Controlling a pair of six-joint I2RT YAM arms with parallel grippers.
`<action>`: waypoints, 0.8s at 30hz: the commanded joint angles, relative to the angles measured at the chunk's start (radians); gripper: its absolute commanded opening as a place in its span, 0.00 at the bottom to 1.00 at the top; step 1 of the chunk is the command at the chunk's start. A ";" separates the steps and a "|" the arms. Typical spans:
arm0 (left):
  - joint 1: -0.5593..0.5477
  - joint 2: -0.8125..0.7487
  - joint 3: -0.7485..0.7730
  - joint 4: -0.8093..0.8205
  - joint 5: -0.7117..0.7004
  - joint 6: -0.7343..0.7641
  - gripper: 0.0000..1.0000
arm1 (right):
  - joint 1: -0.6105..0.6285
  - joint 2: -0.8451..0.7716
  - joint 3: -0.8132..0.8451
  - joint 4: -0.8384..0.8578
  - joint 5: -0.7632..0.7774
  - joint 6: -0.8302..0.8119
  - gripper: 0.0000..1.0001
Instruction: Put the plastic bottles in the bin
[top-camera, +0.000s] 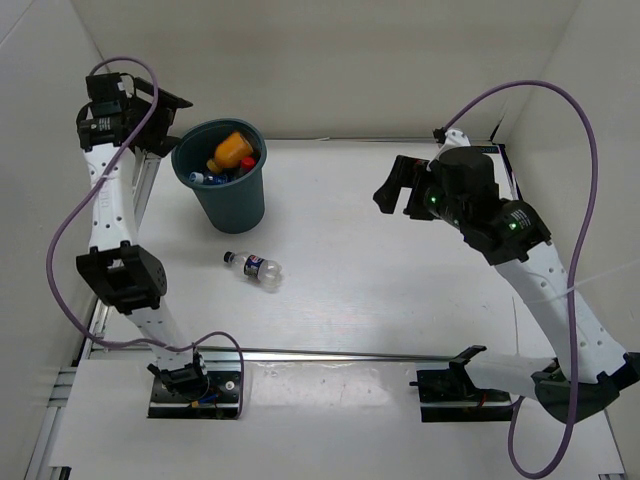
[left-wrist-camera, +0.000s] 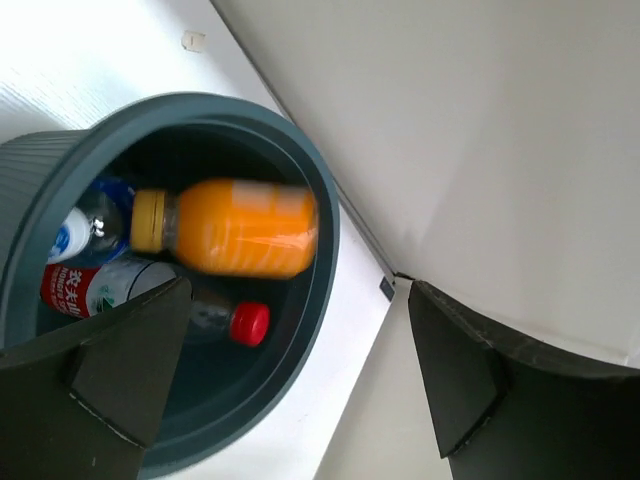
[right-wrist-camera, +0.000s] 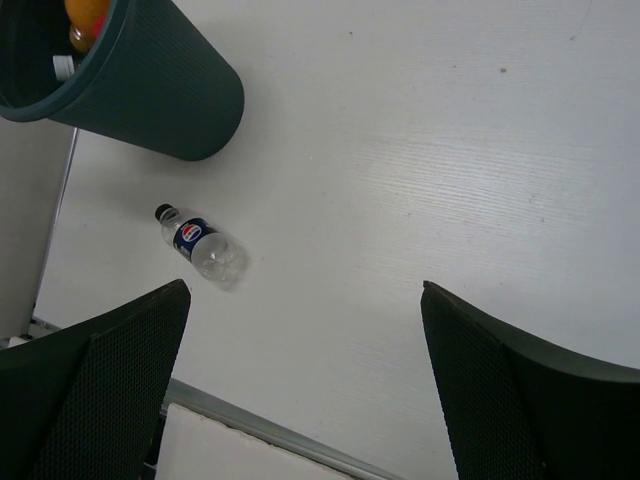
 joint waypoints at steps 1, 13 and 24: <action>0.014 -0.167 -0.010 0.025 -0.028 0.081 1.00 | -0.005 -0.017 -0.019 0.023 0.018 -0.033 1.00; 0.002 -0.871 -1.064 0.008 -0.099 -0.259 1.00 | -0.042 -0.008 -0.065 0.023 0.034 -0.042 1.00; -0.175 -0.758 -1.319 0.086 -0.108 -0.281 1.00 | -0.042 -0.008 -0.093 0.023 0.024 -0.042 1.00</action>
